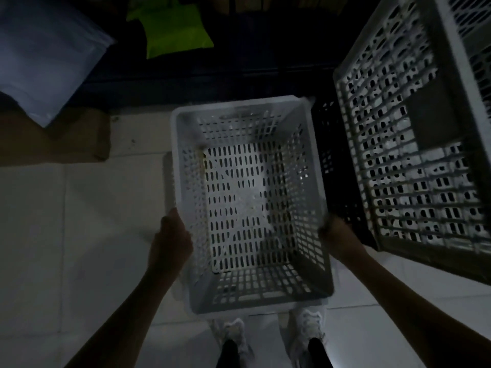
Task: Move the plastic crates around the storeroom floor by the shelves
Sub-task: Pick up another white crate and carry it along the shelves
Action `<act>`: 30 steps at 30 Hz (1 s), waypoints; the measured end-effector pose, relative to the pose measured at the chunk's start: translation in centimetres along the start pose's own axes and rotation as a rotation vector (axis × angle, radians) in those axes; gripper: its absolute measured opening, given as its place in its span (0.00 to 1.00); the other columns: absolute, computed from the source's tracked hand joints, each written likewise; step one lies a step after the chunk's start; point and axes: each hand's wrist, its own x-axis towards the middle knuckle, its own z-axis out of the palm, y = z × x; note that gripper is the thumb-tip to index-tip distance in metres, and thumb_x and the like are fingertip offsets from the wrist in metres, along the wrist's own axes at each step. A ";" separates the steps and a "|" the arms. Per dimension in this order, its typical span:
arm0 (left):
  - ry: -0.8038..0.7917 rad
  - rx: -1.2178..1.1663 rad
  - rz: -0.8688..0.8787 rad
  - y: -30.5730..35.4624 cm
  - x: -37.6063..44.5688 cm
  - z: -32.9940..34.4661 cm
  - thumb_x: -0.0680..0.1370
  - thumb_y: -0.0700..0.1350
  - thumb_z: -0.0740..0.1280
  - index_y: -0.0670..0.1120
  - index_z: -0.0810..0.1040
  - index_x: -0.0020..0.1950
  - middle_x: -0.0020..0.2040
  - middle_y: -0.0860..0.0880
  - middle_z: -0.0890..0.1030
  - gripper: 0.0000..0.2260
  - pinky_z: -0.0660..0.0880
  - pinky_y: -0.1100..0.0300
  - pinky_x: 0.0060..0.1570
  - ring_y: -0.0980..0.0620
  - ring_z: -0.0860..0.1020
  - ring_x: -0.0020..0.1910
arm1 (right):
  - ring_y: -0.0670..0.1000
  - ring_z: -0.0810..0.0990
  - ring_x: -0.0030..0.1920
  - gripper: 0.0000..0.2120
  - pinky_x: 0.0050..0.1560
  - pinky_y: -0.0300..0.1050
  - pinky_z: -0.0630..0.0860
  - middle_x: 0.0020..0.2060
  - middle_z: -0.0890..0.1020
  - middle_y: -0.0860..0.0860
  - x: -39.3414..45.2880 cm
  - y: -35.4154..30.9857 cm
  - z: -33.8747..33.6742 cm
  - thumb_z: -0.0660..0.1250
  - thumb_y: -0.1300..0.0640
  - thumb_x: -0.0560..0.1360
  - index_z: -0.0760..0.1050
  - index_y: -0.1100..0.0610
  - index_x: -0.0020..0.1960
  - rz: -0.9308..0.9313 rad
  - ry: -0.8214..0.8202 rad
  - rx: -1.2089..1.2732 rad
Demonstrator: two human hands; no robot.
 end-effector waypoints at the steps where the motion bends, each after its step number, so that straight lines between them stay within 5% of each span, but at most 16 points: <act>1: 0.001 0.001 -0.005 -0.6 0.3 -0.3 0.78 0.41 0.64 0.42 0.62 0.71 0.61 0.39 0.75 0.23 0.76 0.52 0.44 0.40 0.78 0.54 | 0.64 0.78 0.55 0.13 0.52 0.52 0.74 0.53 0.79 0.64 -0.2 -0.5 0.3 0.62 0.64 0.76 0.71 0.67 0.59 -0.017 0.003 0.000; 5: -0.039 0.001 0.016 -2.0 0.4 -1.3 0.77 0.42 0.65 0.41 0.61 0.71 0.61 0.41 0.75 0.24 0.75 0.57 0.41 0.42 0.78 0.55 | 0.55 0.78 0.42 0.04 0.39 0.38 0.70 0.40 0.77 0.54 -0.6 -1.5 0.4 0.64 0.67 0.74 0.71 0.60 0.46 -0.136 0.013 0.051; 12: 0.006 -0.095 0.041 -1.7 -0.9 -4.7 0.75 0.40 0.69 0.37 0.65 0.68 0.60 0.36 0.75 0.24 0.79 0.47 0.50 0.35 0.78 0.55 | 0.51 0.74 0.33 0.16 0.34 0.44 0.72 0.32 0.73 0.48 -2.6 -4.3 -3.7 0.63 0.68 0.72 0.64 0.50 0.35 -0.124 0.023 0.077; 24: 0.023 -0.280 0.051 -1.1 -7.2 -12.7 0.75 0.38 0.67 0.38 0.65 0.69 0.62 0.37 0.73 0.24 0.74 0.47 0.60 0.37 0.75 0.60 | 0.59 0.79 0.42 0.06 0.44 0.58 0.79 0.40 0.77 0.56 -10.5 -7.8 -11.1 0.62 0.65 0.74 0.69 0.59 0.49 -0.187 0.069 0.094; 30: 0.019 -0.348 0.098 0.3 -11.3 -19.9 0.77 0.40 0.63 0.42 0.63 0.72 0.65 0.40 0.72 0.24 0.69 0.56 0.59 0.43 0.74 0.61 | 0.55 0.75 0.35 0.07 0.33 0.49 0.73 0.33 0.72 0.51 -16.5 -10.8 -16.3 0.63 0.68 0.73 0.67 0.59 0.46 -0.276 0.186 0.046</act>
